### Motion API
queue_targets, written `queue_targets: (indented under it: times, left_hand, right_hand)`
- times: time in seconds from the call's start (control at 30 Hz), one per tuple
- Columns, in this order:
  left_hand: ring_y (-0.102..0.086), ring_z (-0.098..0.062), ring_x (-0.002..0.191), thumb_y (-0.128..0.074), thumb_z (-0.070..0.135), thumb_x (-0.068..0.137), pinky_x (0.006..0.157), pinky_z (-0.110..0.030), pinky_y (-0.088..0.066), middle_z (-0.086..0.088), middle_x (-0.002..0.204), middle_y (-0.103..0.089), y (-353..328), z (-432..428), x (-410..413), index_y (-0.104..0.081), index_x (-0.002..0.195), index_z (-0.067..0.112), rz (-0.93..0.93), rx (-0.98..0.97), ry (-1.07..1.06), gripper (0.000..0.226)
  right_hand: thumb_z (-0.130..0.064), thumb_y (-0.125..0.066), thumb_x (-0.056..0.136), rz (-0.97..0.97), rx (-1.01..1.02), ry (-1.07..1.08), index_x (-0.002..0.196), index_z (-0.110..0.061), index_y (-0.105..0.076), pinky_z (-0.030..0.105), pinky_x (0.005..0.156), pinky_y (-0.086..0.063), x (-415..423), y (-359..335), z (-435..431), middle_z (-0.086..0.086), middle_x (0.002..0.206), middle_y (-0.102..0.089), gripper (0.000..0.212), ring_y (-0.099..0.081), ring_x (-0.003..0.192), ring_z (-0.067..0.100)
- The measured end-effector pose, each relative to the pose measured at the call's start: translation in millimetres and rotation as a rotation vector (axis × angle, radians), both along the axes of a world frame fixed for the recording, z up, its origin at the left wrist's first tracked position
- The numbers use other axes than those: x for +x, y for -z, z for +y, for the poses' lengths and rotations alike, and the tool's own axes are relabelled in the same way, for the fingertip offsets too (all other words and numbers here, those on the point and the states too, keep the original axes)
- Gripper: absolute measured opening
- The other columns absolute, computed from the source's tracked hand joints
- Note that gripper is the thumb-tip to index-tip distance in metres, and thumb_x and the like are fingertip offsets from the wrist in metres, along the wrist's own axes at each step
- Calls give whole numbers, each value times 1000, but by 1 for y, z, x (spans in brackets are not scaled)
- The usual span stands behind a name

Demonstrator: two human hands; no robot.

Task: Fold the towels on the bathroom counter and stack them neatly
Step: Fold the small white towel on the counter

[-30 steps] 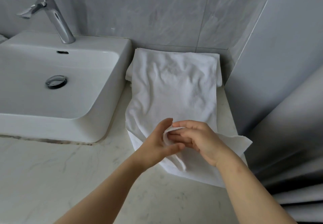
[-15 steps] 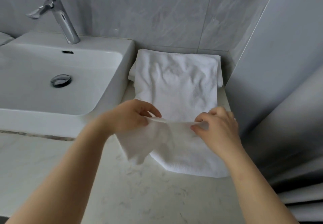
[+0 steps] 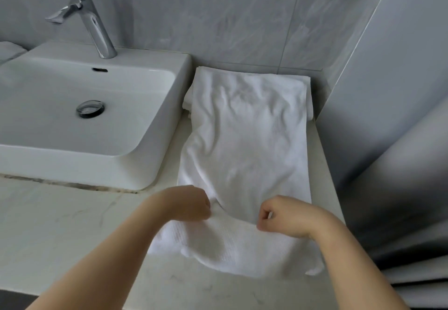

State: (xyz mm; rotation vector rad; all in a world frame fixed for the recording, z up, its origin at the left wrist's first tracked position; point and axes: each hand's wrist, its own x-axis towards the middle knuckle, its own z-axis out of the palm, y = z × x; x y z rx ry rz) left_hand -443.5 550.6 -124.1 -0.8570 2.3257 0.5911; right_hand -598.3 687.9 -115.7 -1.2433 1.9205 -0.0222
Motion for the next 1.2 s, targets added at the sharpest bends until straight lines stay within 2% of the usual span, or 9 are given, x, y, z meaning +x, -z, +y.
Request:
queue_targets:
  times: [0.23, 0.3, 0.43, 0.63, 0.77, 0.9, 0.97, 1.07, 1.2]
  left_hand:
    - [-56, -16, 85, -36, 36, 96, 71, -28, -43, 4, 92, -61, 35, 0, 7, -61, 93, 23, 277, -281, -232, 28]
    - [-54, -20, 102, -39, 29, 96, 82, -32, -46, 0, 113, -59, 43, -4, 9, -57, 111, 24, 430, -348, -410, 25]
    - [-35, -29, 125, -49, 27, 92, 97, -38, -38, -6, 138, -36, 55, -10, 12, -35, 136, 29, 292, -270, -524, 47]
    - [-46, -19, 74, -45, -1, 85, 67, -27, -43, -11, 123, -34, 56, -21, 10, -49, 120, 23, 499, -69, -761, 43]
    - [-49, -32, 100, -47, 9, 83, 83, -34, -43, -8, 121, -34, 54, -22, 22, -50, 113, 22, 348, -305, -700, 32]
    - [-28, -29, 132, -51, 34, 89, 104, -36, -31, -4, 146, -23, 58, -18, 17, -44, 131, 26, 368, -507, -481, 43]
    - [-15, -25, 142, -45, 43, 93, 112, -37, -21, -1, 155, -12, 62, -21, 9, -31, 141, 28, 415, -481, -333, 52]
    - [-19, -19, 142, -35, 53, 94, 111, -38, -22, 3, 153, -23, 65, -28, -3, -29, 142, 31, 280, -390, -225, 53]
    - [-43, -26, 122, -26, 51, 97, 97, -38, -38, -4, 132, -47, 51, -48, -15, -49, 125, 23, 174, -499, -288, 46]
  right_hand:
    - [-33, -53, 91, 268, -198, 380, 106, -20, -58, 32, 83, -49, -13, 44, 4, -1, 110, -58, 20, -56, 98, 18]
    - [-35, -53, 92, 405, -225, 466, 118, -25, -52, 35, 89, -43, -20, 49, 8, 0, 127, -45, 28, -46, 112, 21]
    - [-28, -55, 92, 351, -203, 577, 123, -29, -51, 36, 91, -38, -27, 59, 18, 2, 139, -31, 32, -35, 120, 28]
    - [-2, -55, 88, 214, -280, 596, 108, -16, -61, 26, 70, -44, -48, 63, 19, 6, 119, -38, 26, -47, 84, 19]
    - [-4, -48, 91, 290, -183, 567, 114, -16, -60, 28, 81, -44, -61, 54, 22, 10, 129, -38, 29, -50, 102, 26]
    - [-38, -47, 93, 580, -142, 349, 128, -26, -49, 35, 93, -36, -51, 42, 12, -3, 137, -38, 36, -39, 121, 24]
    - [-45, -47, 93, 433, -174, 267, 130, -24, -48, 33, 95, -36, -45, 40, 1, -4, 140, -37, 43, -40, 123, 22]
    - [-46, -52, 90, 155, -29, 248, 133, -20, -48, 32, 101, -39, -43, 41, -13, -1, 139, -43, 50, -42, 125, 20]
    - [-48, -50, 91, 202, -23, 300, 126, -18, -52, 33, 97, -43, -63, 42, -23, 1, 130, -53, 46, -52, 114, 20]
